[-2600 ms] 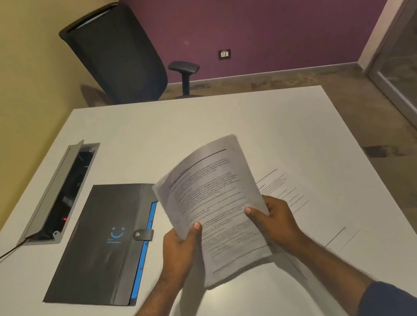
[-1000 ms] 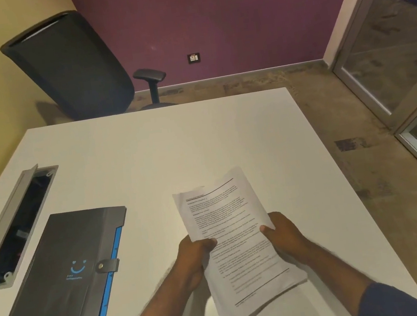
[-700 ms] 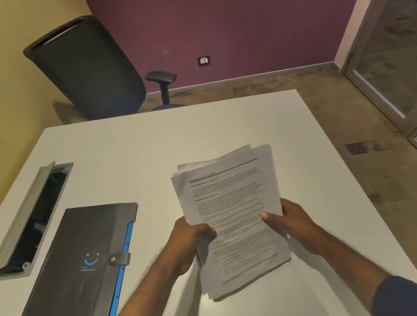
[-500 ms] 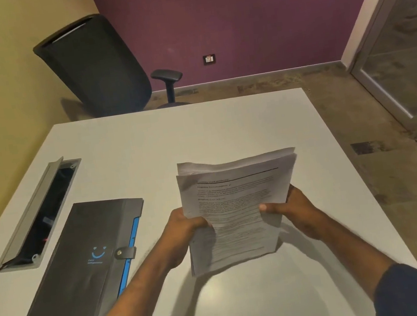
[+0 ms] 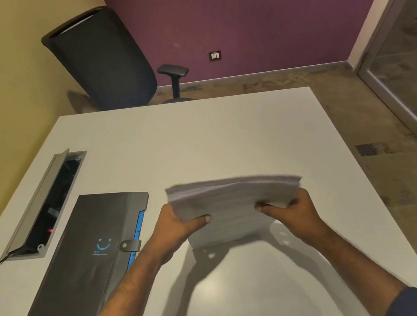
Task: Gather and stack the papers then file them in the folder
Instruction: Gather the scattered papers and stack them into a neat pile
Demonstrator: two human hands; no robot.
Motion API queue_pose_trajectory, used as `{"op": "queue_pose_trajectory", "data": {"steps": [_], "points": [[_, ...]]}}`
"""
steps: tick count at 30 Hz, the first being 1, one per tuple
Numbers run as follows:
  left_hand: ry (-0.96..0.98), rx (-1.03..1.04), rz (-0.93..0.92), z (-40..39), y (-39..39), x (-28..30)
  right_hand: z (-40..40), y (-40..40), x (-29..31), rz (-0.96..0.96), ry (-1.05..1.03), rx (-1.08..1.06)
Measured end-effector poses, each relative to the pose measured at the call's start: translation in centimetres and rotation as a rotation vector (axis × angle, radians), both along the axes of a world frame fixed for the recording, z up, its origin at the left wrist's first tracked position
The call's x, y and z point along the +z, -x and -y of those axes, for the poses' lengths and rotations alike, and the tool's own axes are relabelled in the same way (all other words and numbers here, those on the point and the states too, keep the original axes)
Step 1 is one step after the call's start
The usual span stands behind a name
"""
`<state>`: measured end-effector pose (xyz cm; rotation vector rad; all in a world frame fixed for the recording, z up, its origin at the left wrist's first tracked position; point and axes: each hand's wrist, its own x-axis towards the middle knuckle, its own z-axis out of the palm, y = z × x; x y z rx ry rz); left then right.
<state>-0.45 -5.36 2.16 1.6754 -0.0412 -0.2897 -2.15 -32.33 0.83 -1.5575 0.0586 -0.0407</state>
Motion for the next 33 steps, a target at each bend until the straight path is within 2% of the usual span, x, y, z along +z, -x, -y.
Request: {"op": "queue_pose_trajectory", "data": {"steps": [4,7,10,17,20,23,26,29,31,33], "points": [[0.06,0.041,0.068,-0.4,-0.1,0.2,0.2,-0.4,0.8,0.098,-0.002,0.113],[0.122,0.093,0.099,-0.3,-0.3,0.7,-0.3,-1.1,1.6,0.122,0.012,0.111],[0.164,0.138,0.063,0.0,-0.5,0.5,-0.8,-1.9,1.8,0.124,0.069,0.088],[0.093,0.295,-0.057,1.4,0.6,-1.8,-1.9,-1.3,-0.7,0.064,0.152,0.064],[0.109,0.352,0.024,1.8,1.1,-1.5,-2.6,-0.9,0.2,0.165,0.143,-0.014],[0.159,0.338,0.196,2.6,1.5,-0.4,-3.2,-0.6,1.2,0.237,0.172,-0.09],[0.069,0.345,0.353,3.6,1.8,0.0,-4.1,0.1,1.3,0.263,0.136,-0.151],[0.097,0.409,0.246,4.1,1.9,-1.0,-4.8,0.8,-0.3,0.244,0.214,-0.21],[0.087,0.43,0.097,4.1,2.1,-2.2,-5.0,1.3,-1.9,0.128,0.229,-0.196],[0.074,0.444,0.042,3.8,2.5,-3.0,-5.1,1.7,-3.3,0.048,0.197,-0.202]]}}
